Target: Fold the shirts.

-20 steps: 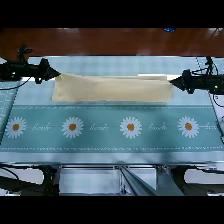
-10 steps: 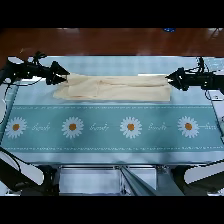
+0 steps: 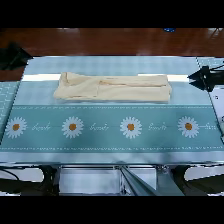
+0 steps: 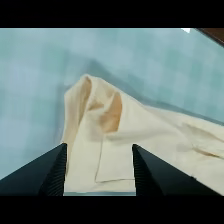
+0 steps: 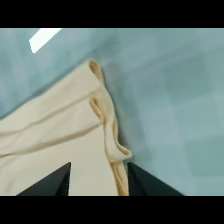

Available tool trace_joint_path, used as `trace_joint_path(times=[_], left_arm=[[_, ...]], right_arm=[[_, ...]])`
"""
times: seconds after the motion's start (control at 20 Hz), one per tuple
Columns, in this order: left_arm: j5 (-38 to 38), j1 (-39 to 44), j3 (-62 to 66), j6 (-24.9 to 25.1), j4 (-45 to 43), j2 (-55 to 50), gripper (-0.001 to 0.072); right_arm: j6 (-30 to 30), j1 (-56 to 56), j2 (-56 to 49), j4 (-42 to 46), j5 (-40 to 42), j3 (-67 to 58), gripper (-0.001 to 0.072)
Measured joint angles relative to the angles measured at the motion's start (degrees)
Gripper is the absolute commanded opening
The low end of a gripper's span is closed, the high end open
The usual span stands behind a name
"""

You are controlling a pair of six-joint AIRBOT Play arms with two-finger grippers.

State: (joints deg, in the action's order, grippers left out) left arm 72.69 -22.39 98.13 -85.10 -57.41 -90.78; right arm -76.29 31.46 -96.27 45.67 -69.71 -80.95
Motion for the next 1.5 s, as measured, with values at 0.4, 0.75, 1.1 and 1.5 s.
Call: trace_joint_path(times=[0.4, 0.75, 1.1, 1.5], left_arm=[[-14.3, 12.3, -26.2, 0.9, -6.5, 22.5, 0.0503], [-17.8, 22.7, -31.9, 1.0, -7.1, 22.7, 0.0503], [-18.9, 25.4, -32.5, 1.3, -7.1, 20.7, 0.0014], [-21.4, 30.1, -32.5, 2.2, -4.4, 19.8, 0.0014]], right_arm=[[0.1, -5.2, -5.9, 1.4, 3.5, 2.9, 0.0420], [0.9, -12.9, -12.9, -2.9, 4.8, -1.5, 0.0108], [0.1, -15.8, -10.1, -0.3, 1.3, -5.0, 0.0025], [-3.5, -15.3, 16.3, 14.2, -4.6, 3.7, 0.0026]])
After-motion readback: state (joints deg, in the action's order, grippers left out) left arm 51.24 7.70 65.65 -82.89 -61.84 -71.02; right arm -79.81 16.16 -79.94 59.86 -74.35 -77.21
